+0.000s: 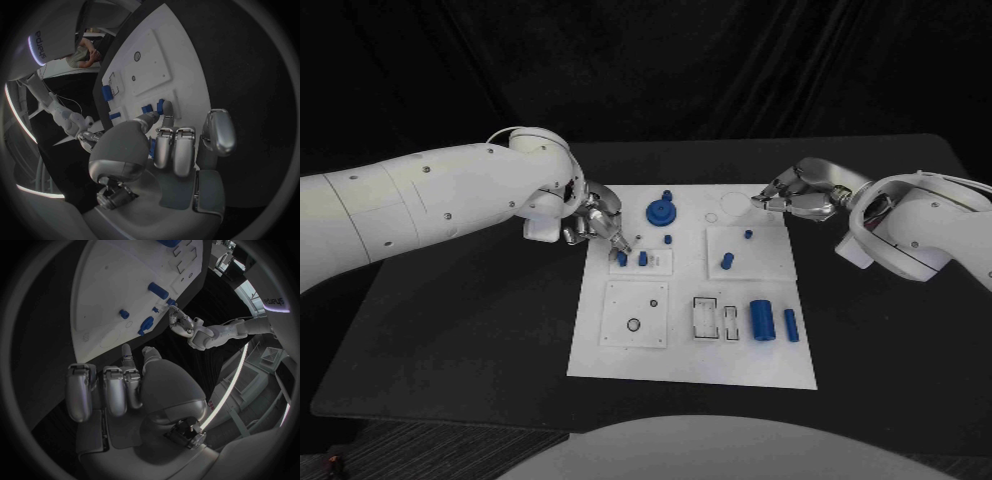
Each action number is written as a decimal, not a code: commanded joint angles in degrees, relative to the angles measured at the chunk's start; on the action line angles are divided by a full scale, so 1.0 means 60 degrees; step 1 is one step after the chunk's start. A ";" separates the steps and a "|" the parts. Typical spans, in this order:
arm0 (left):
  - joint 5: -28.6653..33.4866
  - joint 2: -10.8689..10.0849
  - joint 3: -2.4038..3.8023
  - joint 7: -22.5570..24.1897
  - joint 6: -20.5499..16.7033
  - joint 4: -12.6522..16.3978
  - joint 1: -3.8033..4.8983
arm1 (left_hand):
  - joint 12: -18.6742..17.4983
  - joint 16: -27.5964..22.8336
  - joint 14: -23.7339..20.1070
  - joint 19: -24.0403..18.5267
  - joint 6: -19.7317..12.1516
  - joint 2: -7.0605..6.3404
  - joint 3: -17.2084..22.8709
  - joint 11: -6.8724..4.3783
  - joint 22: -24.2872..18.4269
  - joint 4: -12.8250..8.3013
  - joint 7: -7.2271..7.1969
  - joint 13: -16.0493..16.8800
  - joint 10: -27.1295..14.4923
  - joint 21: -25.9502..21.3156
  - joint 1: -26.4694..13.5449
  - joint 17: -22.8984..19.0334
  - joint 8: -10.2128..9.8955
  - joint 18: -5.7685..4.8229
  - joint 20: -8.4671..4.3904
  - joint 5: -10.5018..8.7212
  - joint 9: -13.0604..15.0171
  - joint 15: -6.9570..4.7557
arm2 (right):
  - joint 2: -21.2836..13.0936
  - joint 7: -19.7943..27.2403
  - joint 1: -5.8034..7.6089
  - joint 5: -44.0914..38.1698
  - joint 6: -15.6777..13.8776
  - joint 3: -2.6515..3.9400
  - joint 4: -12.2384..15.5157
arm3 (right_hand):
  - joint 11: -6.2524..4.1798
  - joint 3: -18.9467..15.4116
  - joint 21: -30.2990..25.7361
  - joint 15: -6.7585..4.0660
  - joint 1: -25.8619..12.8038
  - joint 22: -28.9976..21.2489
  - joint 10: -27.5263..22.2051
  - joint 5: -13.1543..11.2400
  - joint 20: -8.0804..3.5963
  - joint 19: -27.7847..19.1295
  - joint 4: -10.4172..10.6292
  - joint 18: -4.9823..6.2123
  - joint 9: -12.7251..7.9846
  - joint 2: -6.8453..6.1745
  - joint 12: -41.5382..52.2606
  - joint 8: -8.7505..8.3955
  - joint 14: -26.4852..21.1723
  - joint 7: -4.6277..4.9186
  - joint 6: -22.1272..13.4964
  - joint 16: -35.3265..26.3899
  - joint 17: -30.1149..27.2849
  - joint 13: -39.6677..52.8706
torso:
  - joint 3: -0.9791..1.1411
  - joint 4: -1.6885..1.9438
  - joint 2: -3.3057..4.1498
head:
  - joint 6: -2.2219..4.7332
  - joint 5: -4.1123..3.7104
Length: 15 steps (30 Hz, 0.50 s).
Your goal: Assemble the parts on the task board
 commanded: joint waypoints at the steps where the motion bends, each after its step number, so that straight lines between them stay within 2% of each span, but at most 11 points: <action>1: -0.0041 -0.0006 -0.0004 0.0059 0.0135 0.0038 -0.0034 | 0.0027 0.0025 0.0992 -0.0036 0.0105 -0.0120 0.0131 -0.0045 0.1525 -0.0052 -0.0013 0.2498 0.0999 -0.0037 -0.0040 0.2516 -0.0027 0.0160 0.0010 -0.0004 0.0007 -0.0001 | 0.0001 -0.0151 -0.0021 -0.0009 0.0020 0.0007 -0.0005 | -0.0029 0.0085 -0.0032 -0.0052 0.0127 0.2314 0.1007 0.0055 -0.0044 0.0696 -0.0006 -0.0003 -0.0014 0.0010 -0.0061 -0.0058 0.0998 -0.0027 0.0075 0.0025 0.2516 0.0987 | -0.0001 0.0002 0.0002 | 0.0002 -0.0003; 4: -0.0039 -0.0020 -0.0004 0.0062 0.0087 0.0068 -0.0036 | 0.0027 0.0025 0.0992 -0.0030 0.0142 -0.0165 0.0284 -0.0058 0.1526 -0.0164 -0.0026 0.2498 0.0999 -0.0037 -0.0059 0.2516 -0.0026 0.0160 0.0004 0.0035 0.0022 -0.0011 | 0.0000 -0.0157 -0.0021 -0.0009 0.0023 0.0007 -0.0007 | -0.0029 0.0101 -0.0030 -0.0052 0.0145 0.2315 0.1007 0.0059 -0.0043 0.0698 -0.0019 -0.0004 -0.0015 0.0007 -0.0061 -0.0060 0.0998 -0.0028 0.0079 0.0025 0.2516 0.0987 | -0.0002 -0.0002 0.0000 | 0.0002 0.0000; 10: -0.0037 -0.0064 -0.0004 0.0068 -0.0018 0.0189 -0.0038 | 0.0027 0.0025 0.0992 -0.0002 0.0224 -0.0315 0.0754 -0.0094 0.1533 -0.0604 -0.0059 0.2498 0.0999 -0.0021 -0.0047 0.2516 -0.0035 0.0156 -0.0028 0.0084 0.0067 -0.0046 | 0.0005 -0.0169 -0.0021 -0.0009 0.0024 0.0007 -0.0014 | -0.0029 0.0138 -0.0036 -0.0051 0.0183 0.2312 0.1007 0.0065 -0.0042 0.0694 -0.0048 -0.0002 -0.0016 0.0003 -0.0061 -0.0063 0.0998 -0.0027 0.0085 0.0025 0.2516 0.0987 | -0.0002 0.0000 0.0002 | 0.0002 0.0002; 15: -0.0037 -0.0125 -0.0004 0.0077 -0.0172 0.0318 -0.0040 | 0.0027 0.0025 0.0992 0.0011 0.0228 -0.0332 0.0852 -0.0098 0.1537 -0.0695 -0.0059 0.2498 0.0999 -0.0007 -0.0041 0.2516 -0.0045 0.0152 -0.0033 0.0070 0.0074 -0.0051 | 0.0018 -0.0174 -0.0022 -0.0009 0.0029 0.0007 -0.0030 | -0.0028 0.0158 -0.0060 -0.0050 0.0203 0.2303 0.1007 0.0068 -0.0042 0.0679 -0.0064 0.0005 -0.0017 0.0000 -0.0061 -0.0065 0.0998 -0.0027 0.0088 0.0025 0.2516 0.0987 | -0.0003 -0.0001 0.0003 | 0.0002 0.0006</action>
